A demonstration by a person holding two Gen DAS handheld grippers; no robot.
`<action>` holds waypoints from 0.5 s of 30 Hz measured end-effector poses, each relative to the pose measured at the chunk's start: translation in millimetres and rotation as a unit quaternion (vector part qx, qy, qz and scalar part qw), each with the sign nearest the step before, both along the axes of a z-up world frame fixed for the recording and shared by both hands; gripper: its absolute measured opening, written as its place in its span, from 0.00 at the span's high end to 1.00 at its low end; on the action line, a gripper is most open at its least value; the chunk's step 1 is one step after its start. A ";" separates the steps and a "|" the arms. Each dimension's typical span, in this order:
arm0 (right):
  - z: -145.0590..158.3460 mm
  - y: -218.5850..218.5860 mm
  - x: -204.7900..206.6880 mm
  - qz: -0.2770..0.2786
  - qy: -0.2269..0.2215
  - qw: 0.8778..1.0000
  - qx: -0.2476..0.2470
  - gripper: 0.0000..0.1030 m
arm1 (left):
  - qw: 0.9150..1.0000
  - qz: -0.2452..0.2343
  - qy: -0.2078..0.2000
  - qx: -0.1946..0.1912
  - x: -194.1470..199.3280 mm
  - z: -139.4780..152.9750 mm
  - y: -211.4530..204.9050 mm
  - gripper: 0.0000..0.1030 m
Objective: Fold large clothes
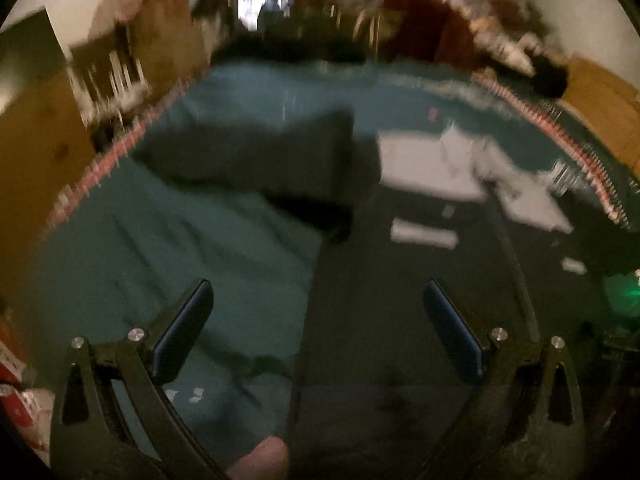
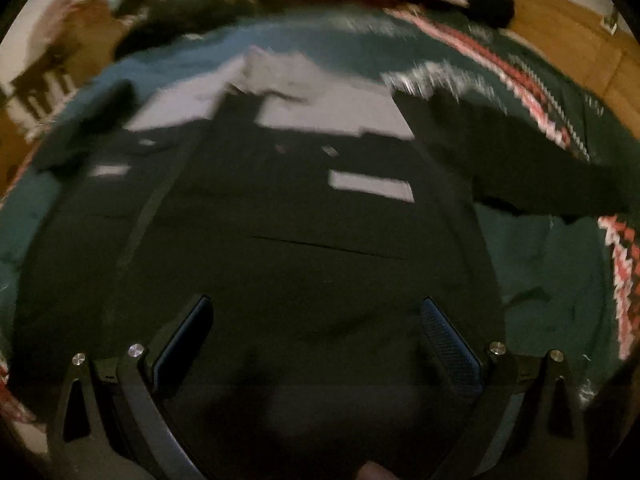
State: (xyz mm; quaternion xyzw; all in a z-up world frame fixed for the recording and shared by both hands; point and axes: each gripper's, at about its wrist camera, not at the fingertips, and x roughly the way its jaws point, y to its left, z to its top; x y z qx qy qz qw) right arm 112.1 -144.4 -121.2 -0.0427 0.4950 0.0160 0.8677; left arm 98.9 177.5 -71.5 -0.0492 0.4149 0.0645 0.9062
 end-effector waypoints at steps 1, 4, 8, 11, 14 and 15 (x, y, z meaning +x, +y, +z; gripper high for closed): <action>-10.9 -5.3 2.4 -0.004 0.006 1.000 -0.008 0.00 | 1.000 -0.004 0.015 -0.010 5.0 -14.2 2.2 0.01; -49.0 -15.7 8.6 -0.006 0.056 0.998 -0.021 0.00 | 0.996 0.000 0.073 -0.047 8.2 -67.2 2.4 0.01; -62.0 -22.9 -13.6 0.005 0.014 1.000 -0.018 0.00 | 0.996 0.016 0.061 -0.069 -2.9 -81.9 6.2 0.00; -63.3 -26.1 -25.5 0.019 -0.001 1.000 -0.013 0.00 | 0.994 0.019 0.056 -0.094 -11.3 -71.6 17.4 0.06; -63.1 -26.4 -28.6 0.025 0.002 1.000 -0.011 0.00 | 0.993 0.045 0.015 -0.109 -15.9 -43.1 53.4 0.11; -62.3 -25.5 -28.4 0.025 0.005 1.000 -0.012 0.00 | 0.993 0.053 -0.001 -0.107 -16.2 -31.8 67.4 0.11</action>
